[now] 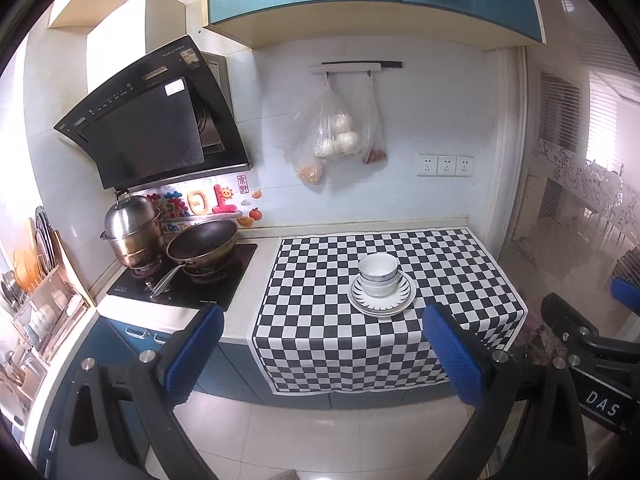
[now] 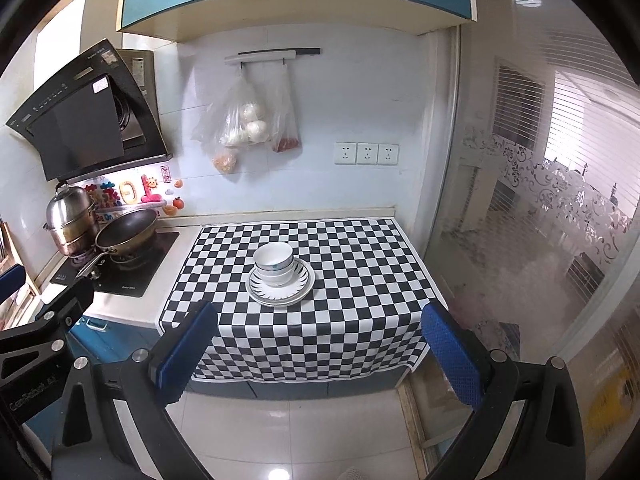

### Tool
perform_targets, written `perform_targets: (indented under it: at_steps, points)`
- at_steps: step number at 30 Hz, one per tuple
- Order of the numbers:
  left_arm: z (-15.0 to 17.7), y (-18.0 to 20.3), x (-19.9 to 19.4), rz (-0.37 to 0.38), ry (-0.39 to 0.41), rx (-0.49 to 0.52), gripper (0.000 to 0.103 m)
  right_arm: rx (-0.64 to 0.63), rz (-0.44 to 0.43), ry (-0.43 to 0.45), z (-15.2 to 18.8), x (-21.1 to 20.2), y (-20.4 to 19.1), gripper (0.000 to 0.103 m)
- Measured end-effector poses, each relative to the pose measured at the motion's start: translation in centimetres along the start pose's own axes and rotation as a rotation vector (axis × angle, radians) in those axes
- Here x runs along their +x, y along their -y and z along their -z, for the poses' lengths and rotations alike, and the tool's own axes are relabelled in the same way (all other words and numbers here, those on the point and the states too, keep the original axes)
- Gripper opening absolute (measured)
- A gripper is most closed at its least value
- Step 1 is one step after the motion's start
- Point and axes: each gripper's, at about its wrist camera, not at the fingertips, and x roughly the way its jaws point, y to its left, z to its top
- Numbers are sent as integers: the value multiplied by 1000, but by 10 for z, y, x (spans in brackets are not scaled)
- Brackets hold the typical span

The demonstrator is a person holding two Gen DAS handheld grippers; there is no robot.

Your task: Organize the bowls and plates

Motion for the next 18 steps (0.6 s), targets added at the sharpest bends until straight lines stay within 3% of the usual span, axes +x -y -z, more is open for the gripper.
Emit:
perform_targets:
  at_steps: [18]
  points:
    - [0,-5,0,13,9,-20,102,8,61,12,-5,-2,8,103]
